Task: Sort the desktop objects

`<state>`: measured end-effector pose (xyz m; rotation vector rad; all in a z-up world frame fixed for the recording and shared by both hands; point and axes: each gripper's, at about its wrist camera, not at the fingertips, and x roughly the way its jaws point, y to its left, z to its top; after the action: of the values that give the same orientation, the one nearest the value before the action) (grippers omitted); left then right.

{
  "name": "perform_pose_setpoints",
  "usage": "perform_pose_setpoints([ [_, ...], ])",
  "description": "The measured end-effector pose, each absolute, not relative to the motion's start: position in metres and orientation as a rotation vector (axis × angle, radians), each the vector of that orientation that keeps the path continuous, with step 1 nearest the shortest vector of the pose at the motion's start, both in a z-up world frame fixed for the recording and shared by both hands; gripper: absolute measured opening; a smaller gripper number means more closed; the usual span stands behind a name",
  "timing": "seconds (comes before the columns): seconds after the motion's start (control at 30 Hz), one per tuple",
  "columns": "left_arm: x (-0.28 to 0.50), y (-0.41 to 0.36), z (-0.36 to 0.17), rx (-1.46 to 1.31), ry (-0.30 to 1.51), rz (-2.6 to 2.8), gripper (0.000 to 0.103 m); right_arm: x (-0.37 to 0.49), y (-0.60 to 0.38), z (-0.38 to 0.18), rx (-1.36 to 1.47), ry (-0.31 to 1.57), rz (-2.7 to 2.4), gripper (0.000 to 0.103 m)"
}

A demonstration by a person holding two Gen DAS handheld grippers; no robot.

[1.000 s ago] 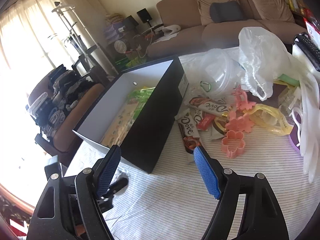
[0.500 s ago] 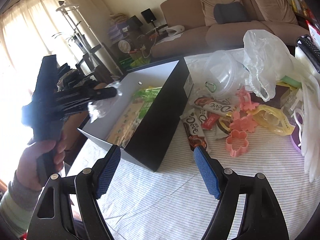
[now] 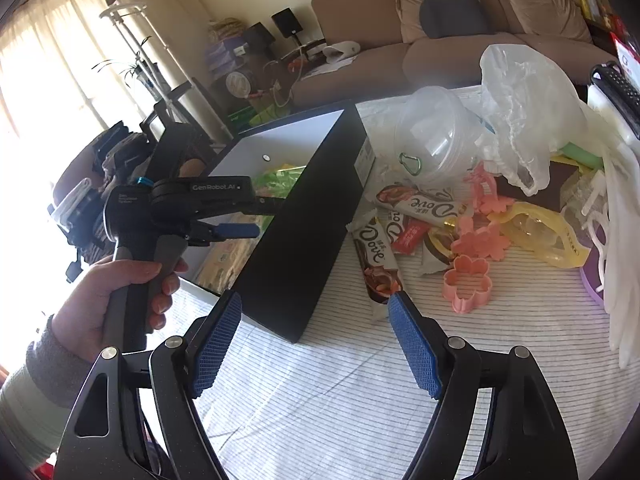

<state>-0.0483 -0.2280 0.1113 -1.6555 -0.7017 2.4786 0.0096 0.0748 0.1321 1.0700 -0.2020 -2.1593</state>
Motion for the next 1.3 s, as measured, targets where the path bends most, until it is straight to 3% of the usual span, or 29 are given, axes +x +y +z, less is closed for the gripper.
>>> perform_pose_setpoints([
  [0.17, -0.045, -0.203, 0.153, -1.520, -0.404, 2.595, 0.085, 0.006, 0.085, 0.133, 1.069, -0.242, -2.188, 0.079],
  [0.3, -0.047, -0.160, 0.172, -1.443, -0.173, 2.609, 0.086, 0.002, 0.104, 0.136, 1.071, -0.310, -2.213, 0.079],
  [0.47, -0.077, -0.097, 0.182, -1.418, -0.033, 2.496, 0.088, 0.001, 0.121, 0.139, 1.070, -0.333, -2.231, 0.080],
  [0.57, -0.106, -0.080, 0.176, -1.464, -0.155, 2.438, 0.089, 0.001, 0.130, 0.140, 1.066, -0.336, -2.236, 0.082],
  [0.77, -0.167, -0.080, 0.143, -1.560, -0.514, 2.360, 0.101, -0.004, 0.151, 0.135, 1.090, -0.343, -2.234, 0.086],
  [1.07, -0.205, -0.077, 0.110, -1.560, -0.715, 2.339, 0.103, -0.011, 0.155, 0.122, 1.146, -0.334, -2.176, 0.086],
  [1.3, -0.213, -0.074, 0.086, -1.600, -0.716, 2.374, 0.103, -0.008, 0.149, 0.125, 1.131, -0.322, -2.158, 0.086],
])
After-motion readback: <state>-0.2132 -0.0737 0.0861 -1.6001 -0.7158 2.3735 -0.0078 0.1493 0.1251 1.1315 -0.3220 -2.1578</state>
